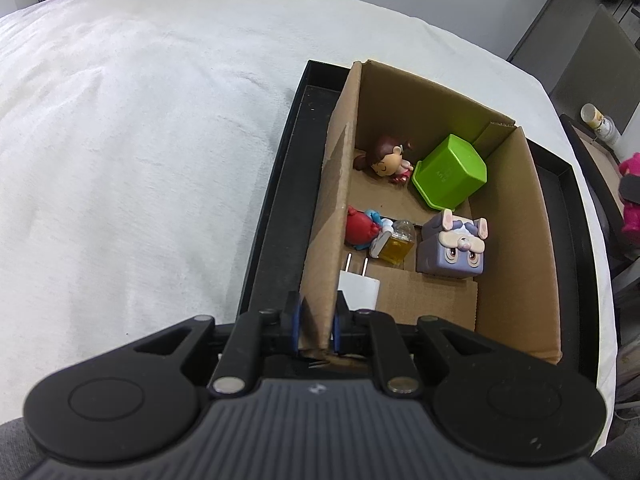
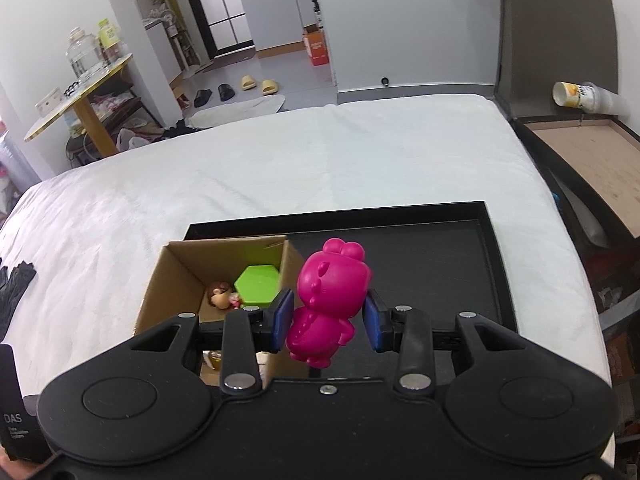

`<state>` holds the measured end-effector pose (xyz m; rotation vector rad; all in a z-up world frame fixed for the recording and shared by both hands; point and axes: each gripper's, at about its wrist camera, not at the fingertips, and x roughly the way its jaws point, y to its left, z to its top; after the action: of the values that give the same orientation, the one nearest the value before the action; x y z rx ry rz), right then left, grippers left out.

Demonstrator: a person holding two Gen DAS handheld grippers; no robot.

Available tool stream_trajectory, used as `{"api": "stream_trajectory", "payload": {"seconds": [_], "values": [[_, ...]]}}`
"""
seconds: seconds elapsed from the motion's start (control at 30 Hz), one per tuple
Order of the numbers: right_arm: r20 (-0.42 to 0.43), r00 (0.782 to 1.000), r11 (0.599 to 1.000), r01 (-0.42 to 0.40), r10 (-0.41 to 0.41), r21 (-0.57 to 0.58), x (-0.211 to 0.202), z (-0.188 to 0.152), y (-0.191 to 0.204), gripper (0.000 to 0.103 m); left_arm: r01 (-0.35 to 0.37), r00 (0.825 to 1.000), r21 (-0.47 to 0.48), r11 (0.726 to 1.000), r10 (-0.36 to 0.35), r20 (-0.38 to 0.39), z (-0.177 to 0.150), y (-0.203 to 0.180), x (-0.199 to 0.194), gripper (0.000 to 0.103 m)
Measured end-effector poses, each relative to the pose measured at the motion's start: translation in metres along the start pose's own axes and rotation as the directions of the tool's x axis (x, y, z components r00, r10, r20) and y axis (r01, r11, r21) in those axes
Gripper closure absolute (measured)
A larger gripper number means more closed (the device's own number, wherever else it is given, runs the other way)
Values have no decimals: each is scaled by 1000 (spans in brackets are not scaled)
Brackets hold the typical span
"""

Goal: Organize rigid objects
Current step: 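Lift the pink pig with the right gripper and carry it over the box, then lower the pink pig into the box and open the right gripper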

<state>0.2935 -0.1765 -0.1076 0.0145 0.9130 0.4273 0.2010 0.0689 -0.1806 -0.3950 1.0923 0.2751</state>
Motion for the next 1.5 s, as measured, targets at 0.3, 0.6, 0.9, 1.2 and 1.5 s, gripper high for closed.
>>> {"api": "stream_trajectory", "payload": {"seconds": [0.3,0.6,0.9,1.2,1.5], "values": [[-27,999,999,-27,26,-43,8,0,23,66,14,1000,-3,1000,-14,-1,0,3,0,88],[-81,994,992,-75,68,-98,23,-2,51,66,22,1000,-5,1000,-22,-4,1,5,1,88],[-142,985,988,-110,94,-109,48,0,76,65,32,999,-10,999,-32,-9,2,6,2,88],[-186,978,980,-122,93,-154,67,-3,99,65,39,999,-11,999,-39,-17,3,7,4,88],[-140,987,987,-99,81,-130,57,1,90,59,35,999,-12,999,-36,-25,5,6,5,88]]}}
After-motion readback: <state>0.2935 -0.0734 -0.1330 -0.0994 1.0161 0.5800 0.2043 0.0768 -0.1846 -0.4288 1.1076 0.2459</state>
